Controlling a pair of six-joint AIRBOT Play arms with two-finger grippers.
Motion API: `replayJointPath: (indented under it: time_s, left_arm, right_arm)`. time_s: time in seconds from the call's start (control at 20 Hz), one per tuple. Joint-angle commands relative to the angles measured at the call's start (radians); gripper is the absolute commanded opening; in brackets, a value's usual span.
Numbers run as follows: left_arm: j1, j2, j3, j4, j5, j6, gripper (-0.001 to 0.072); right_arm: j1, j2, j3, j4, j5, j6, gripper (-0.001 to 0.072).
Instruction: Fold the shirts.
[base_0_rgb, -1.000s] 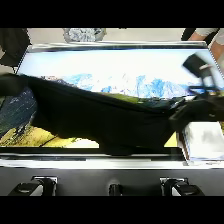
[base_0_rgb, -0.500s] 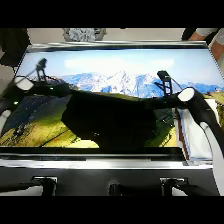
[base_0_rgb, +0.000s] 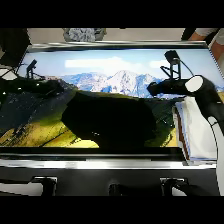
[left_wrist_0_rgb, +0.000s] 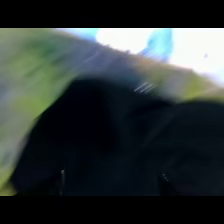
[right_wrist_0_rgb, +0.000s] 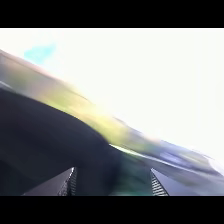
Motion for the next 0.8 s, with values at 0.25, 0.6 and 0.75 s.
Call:
replayJointPath:
  time_s: [0.25,0.6,0.75]
  left_arm:
    - [0.045,0.241,-0.705,-0.066,0.08,0.028,0.0606]
    - [-0.137,0.222,-0.83,-0.238,0.383,0.024,0.0503]
    - [-0.151,0.21,-0.825,-0.237,0.477,-0.036,0.0244]
  right_arm:
    - [0.001,0.02,-0.013,-0.36,0.366,0.023,0.0571]
    - [0.001,0.012,-0.015,-0.359,0.416,0.005,0.057]
    - [0.001,0.012,-0.015,-0.357,0.412,0.004,0.057]
